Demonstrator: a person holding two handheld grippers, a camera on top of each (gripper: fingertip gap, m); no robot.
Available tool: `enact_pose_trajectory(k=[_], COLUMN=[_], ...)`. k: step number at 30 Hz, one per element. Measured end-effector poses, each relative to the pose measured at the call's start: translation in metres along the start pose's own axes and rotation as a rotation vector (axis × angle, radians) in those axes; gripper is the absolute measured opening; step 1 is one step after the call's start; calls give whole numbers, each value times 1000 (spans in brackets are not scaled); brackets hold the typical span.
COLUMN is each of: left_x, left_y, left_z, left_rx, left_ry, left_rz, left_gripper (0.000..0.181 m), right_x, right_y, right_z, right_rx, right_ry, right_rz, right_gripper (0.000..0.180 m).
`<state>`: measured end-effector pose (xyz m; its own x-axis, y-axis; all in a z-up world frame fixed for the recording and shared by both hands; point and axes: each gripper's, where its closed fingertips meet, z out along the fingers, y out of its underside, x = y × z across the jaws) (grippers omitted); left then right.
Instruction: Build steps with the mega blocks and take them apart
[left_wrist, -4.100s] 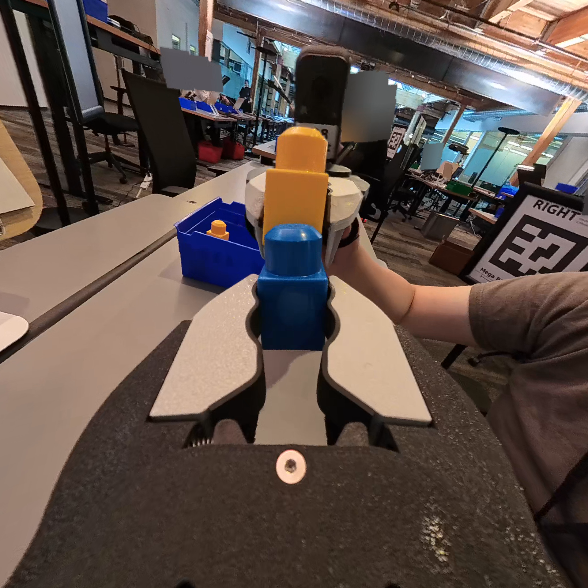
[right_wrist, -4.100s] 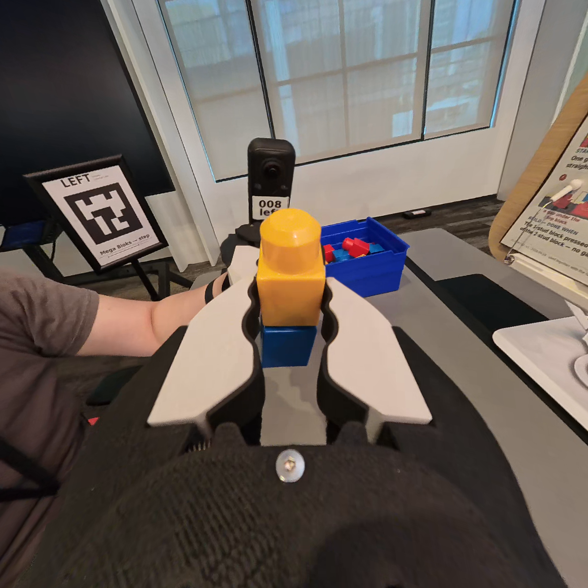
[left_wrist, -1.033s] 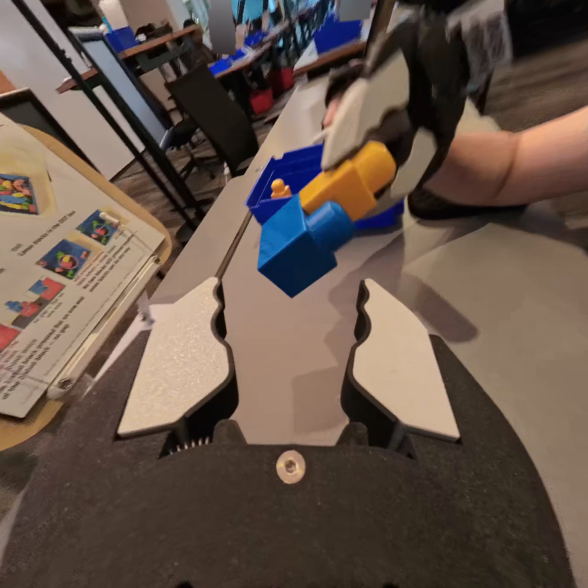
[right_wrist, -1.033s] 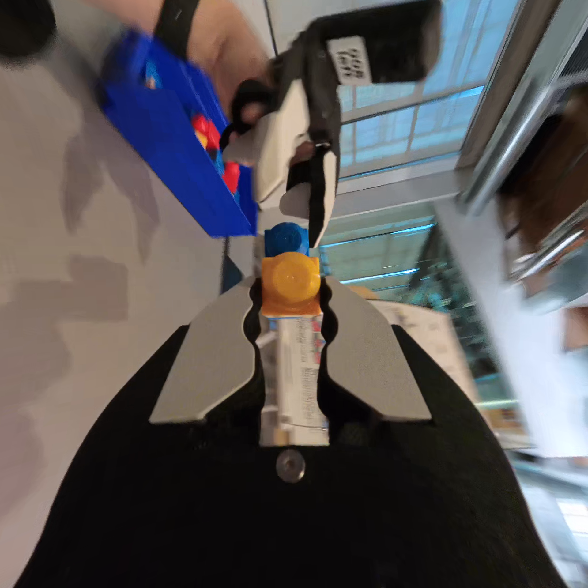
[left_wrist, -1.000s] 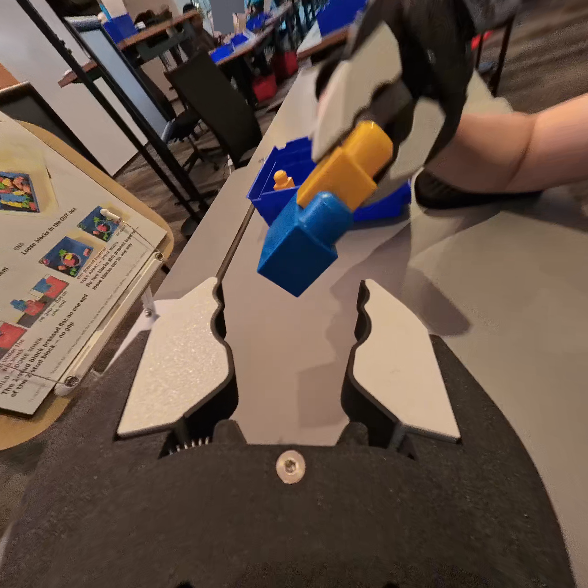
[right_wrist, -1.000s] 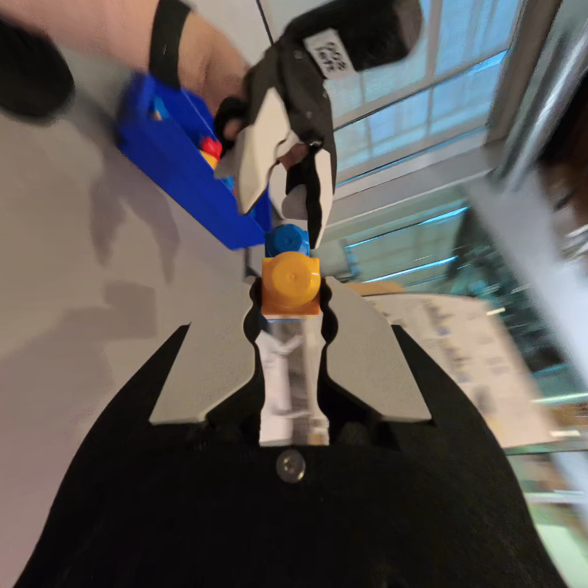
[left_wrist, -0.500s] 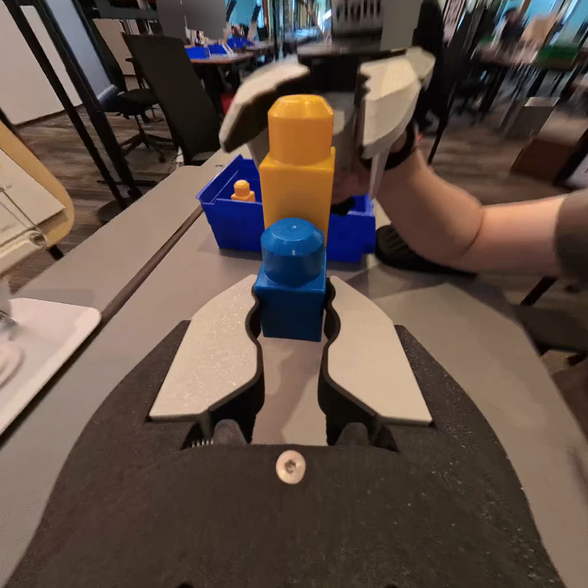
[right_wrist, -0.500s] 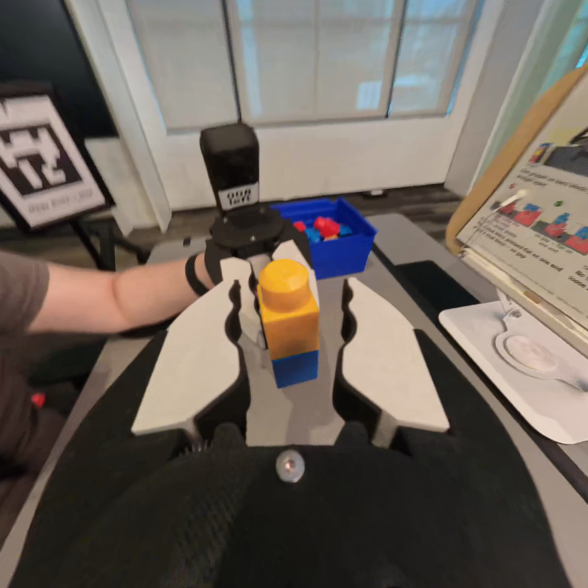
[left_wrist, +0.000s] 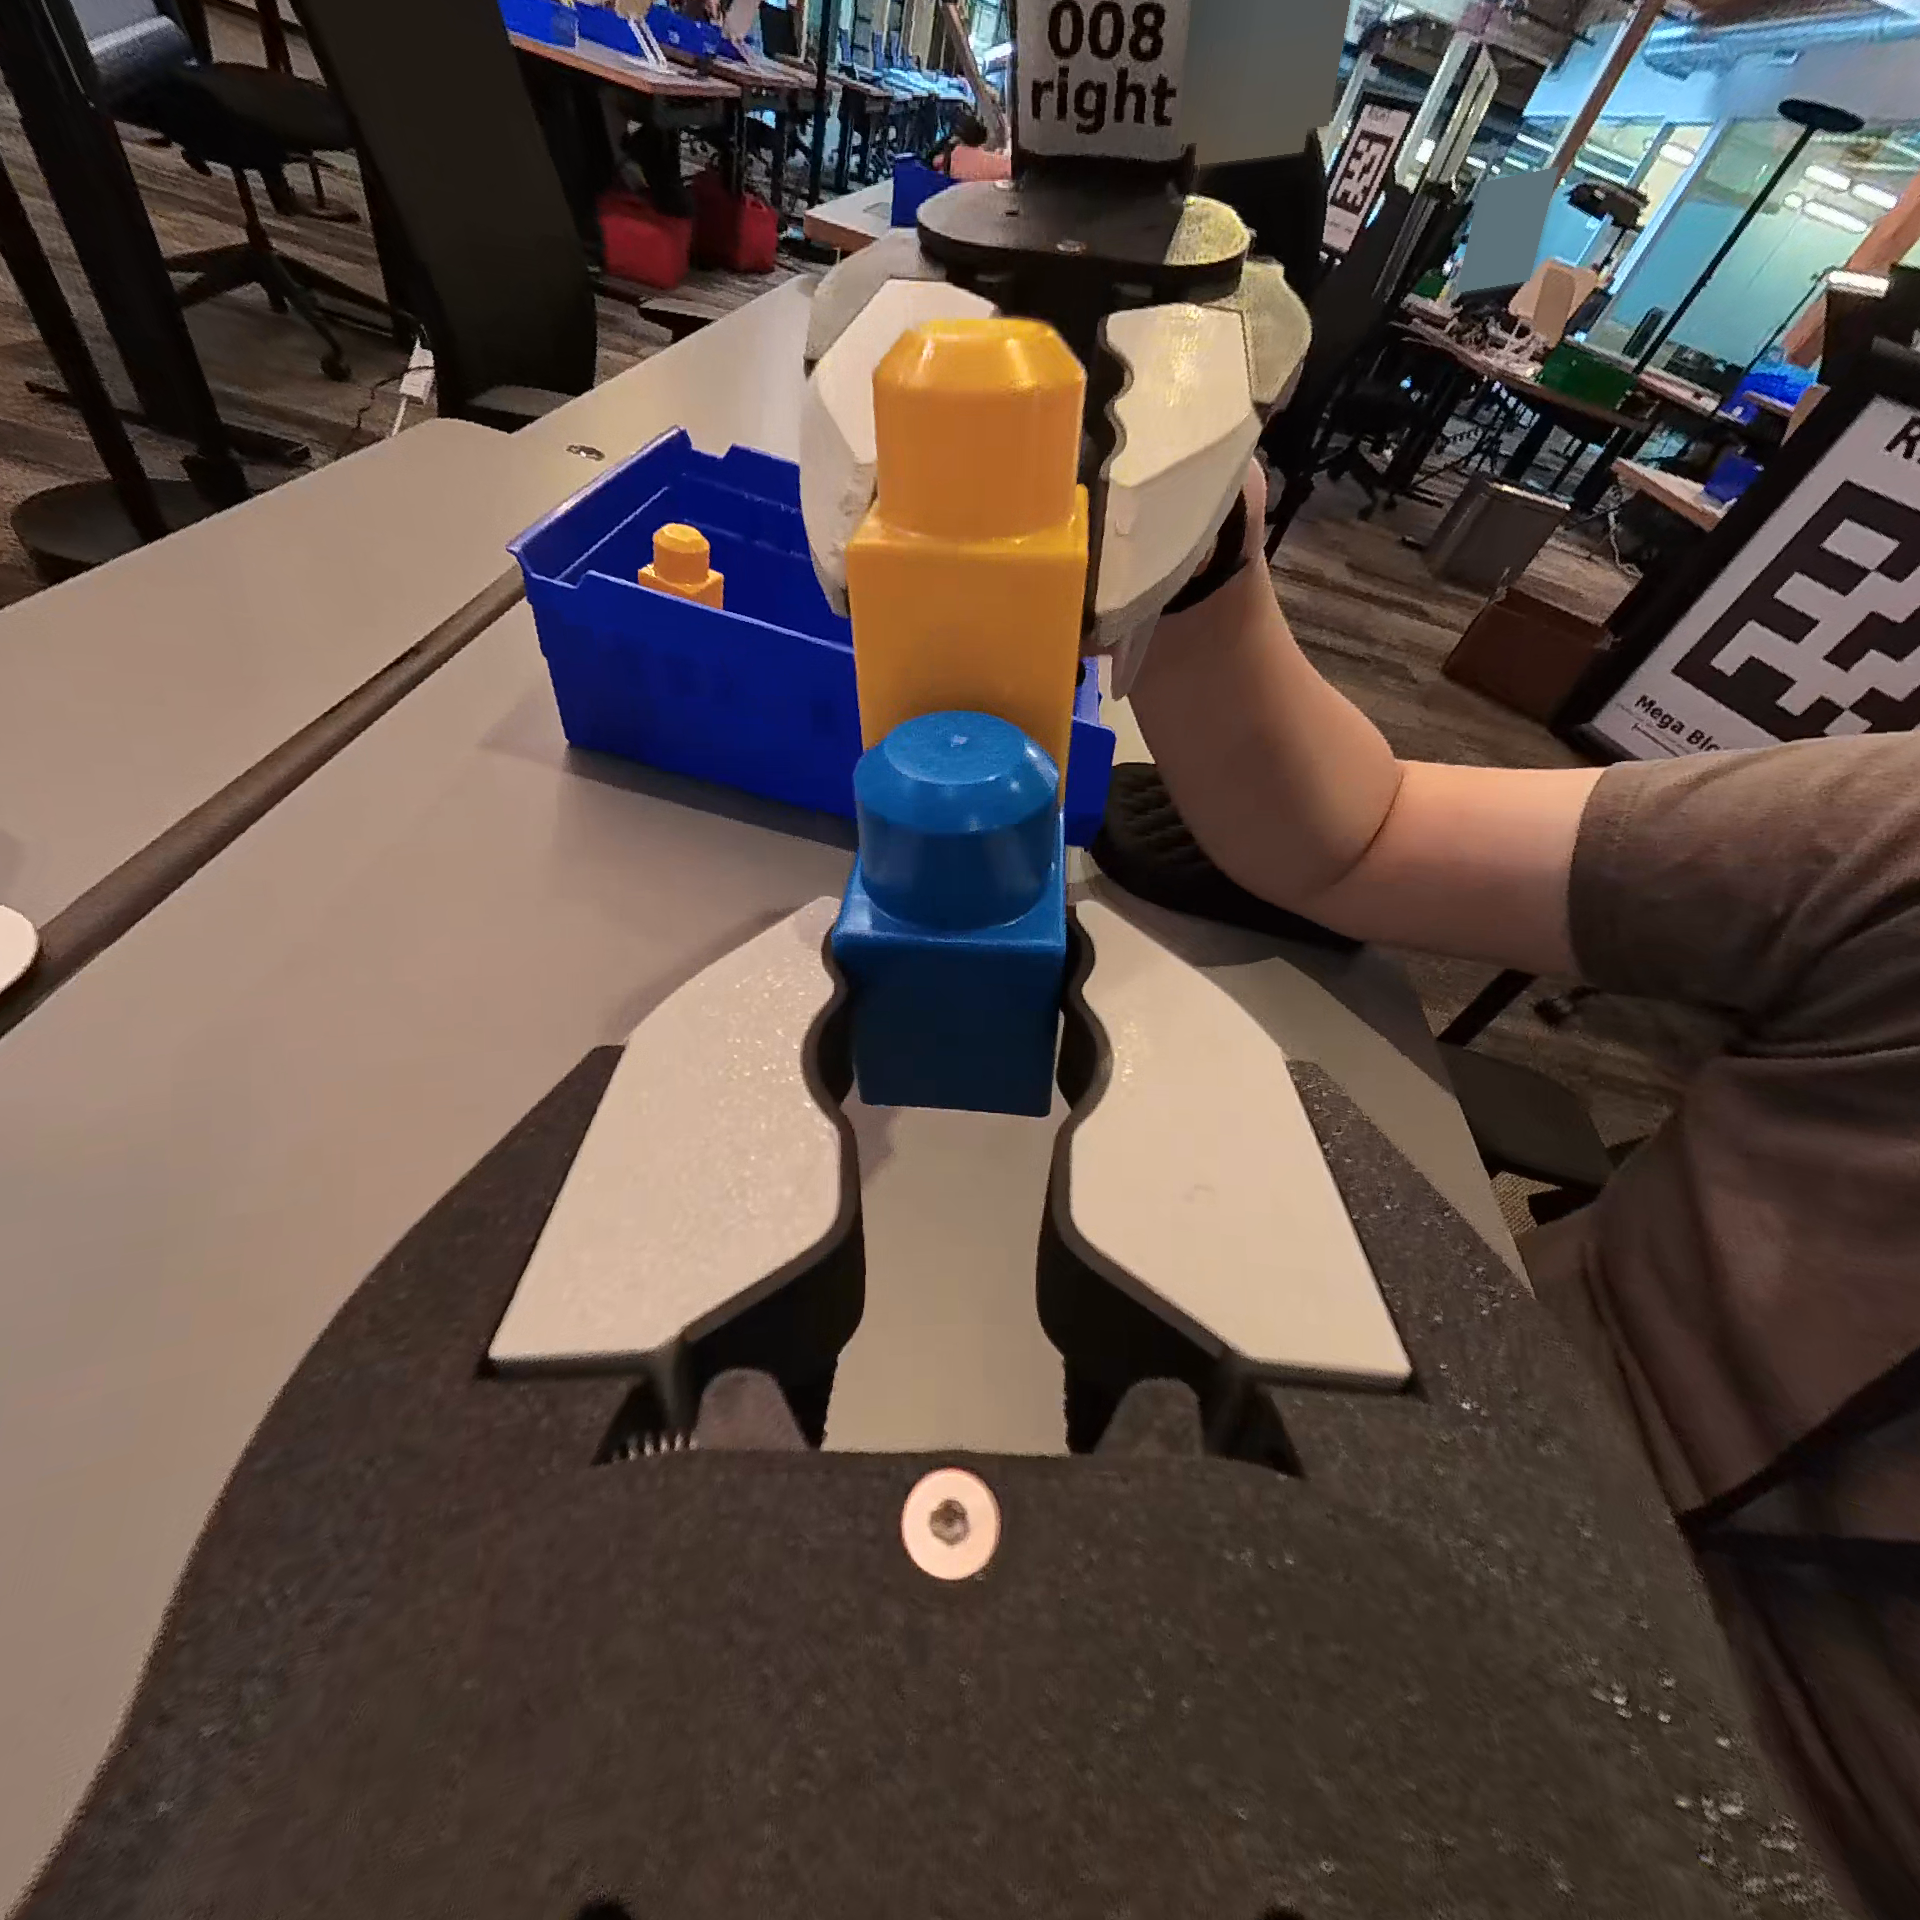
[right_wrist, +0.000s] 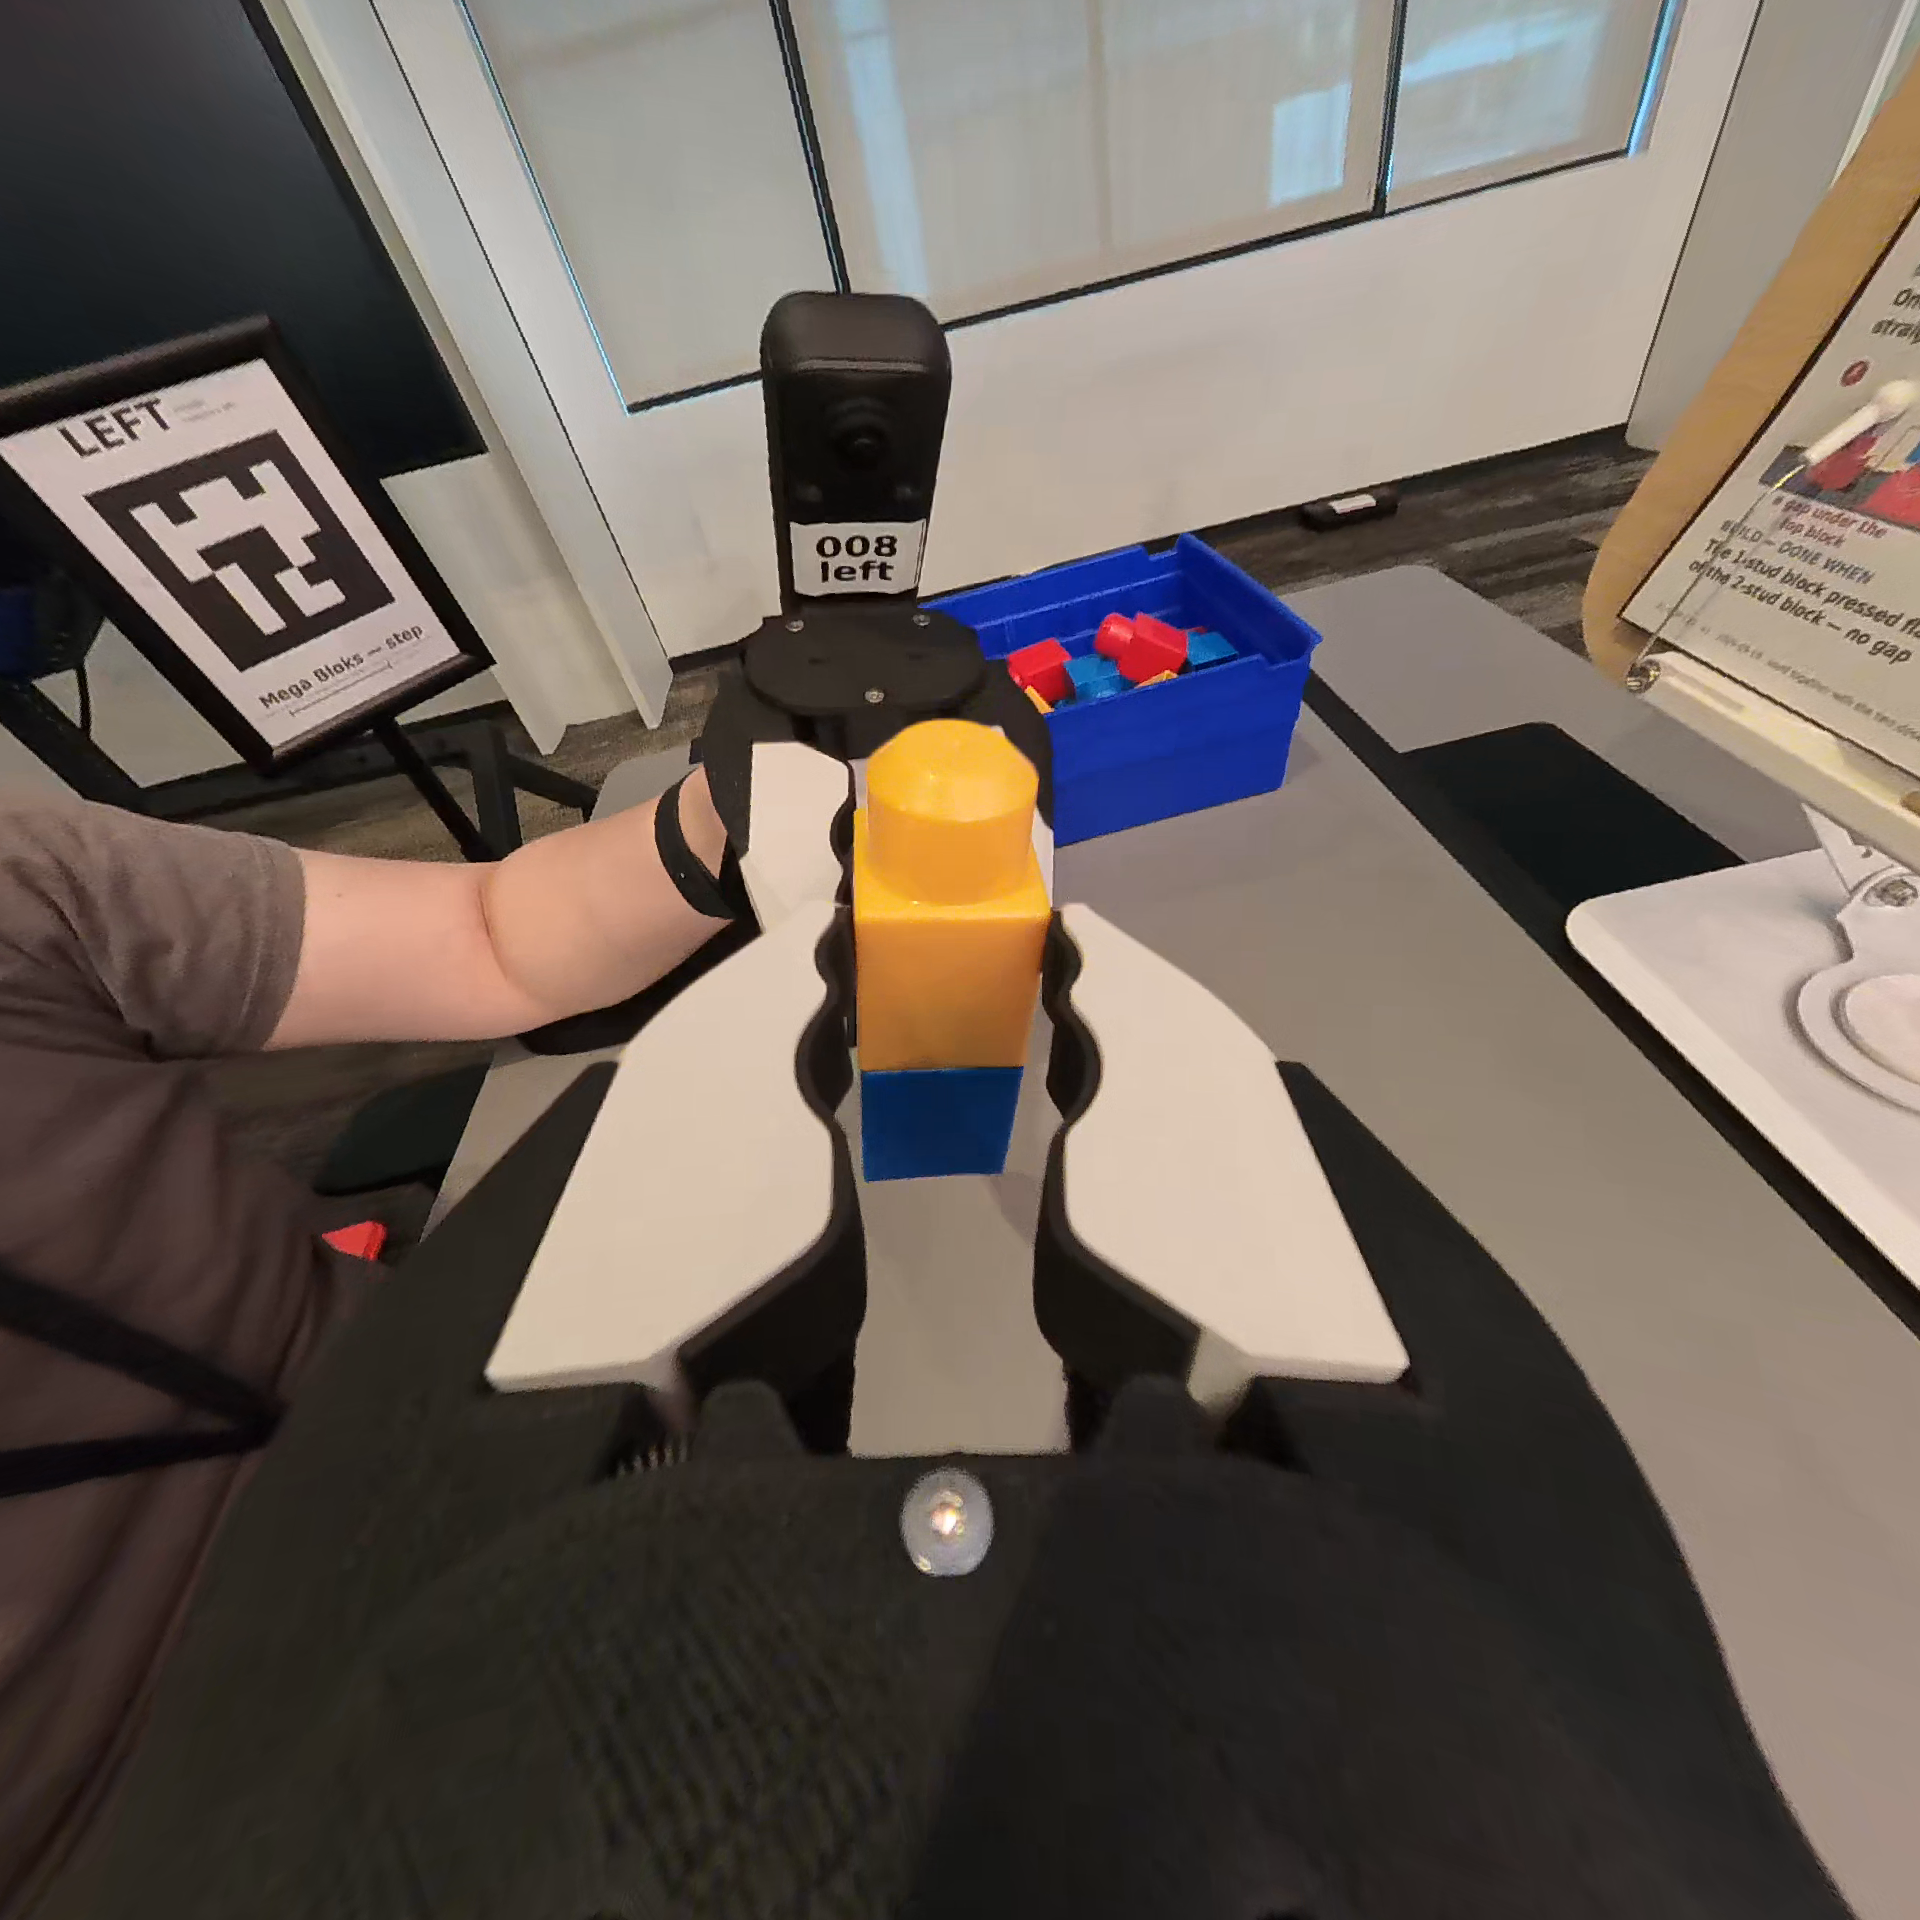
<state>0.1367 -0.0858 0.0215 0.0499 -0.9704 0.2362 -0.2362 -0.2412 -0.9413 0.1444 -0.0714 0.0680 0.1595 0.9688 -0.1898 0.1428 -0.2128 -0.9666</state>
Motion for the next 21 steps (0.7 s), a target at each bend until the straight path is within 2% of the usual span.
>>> enact_pose_trajectory(k=[7, 9, 10, 14, 18, 21], left_x=[-1, -3, -3, 3, 4, 4], left_y=[-1, 4, 7, 11, 15, 10], left_z=[1, 2, 2, 8, 11, 10], left_rx=[-14, -55, -74, -99, -125, -89], left_ry=[-25, -55, -62, -38, -47, -57], left_rz=[15, 48, 68, 86, 111, 140], left_gripper=[36, 36, 36, 36, 36, 39], right_x=[2, 4, 4, 1, -3, -5], right_y=[6, 7, 6, 11, 24, 28], right_z=[-6, -12, -15, -20, -19, -22], right_rx=[-80, -111, -119, -174, -264, -311], right_ry=[24, 65, 75, 82, 61, 67], right_rz=[-14, -56, -68, -68, -97, -129], right_gripper=[37, 50, 50, 48, 36, 35])
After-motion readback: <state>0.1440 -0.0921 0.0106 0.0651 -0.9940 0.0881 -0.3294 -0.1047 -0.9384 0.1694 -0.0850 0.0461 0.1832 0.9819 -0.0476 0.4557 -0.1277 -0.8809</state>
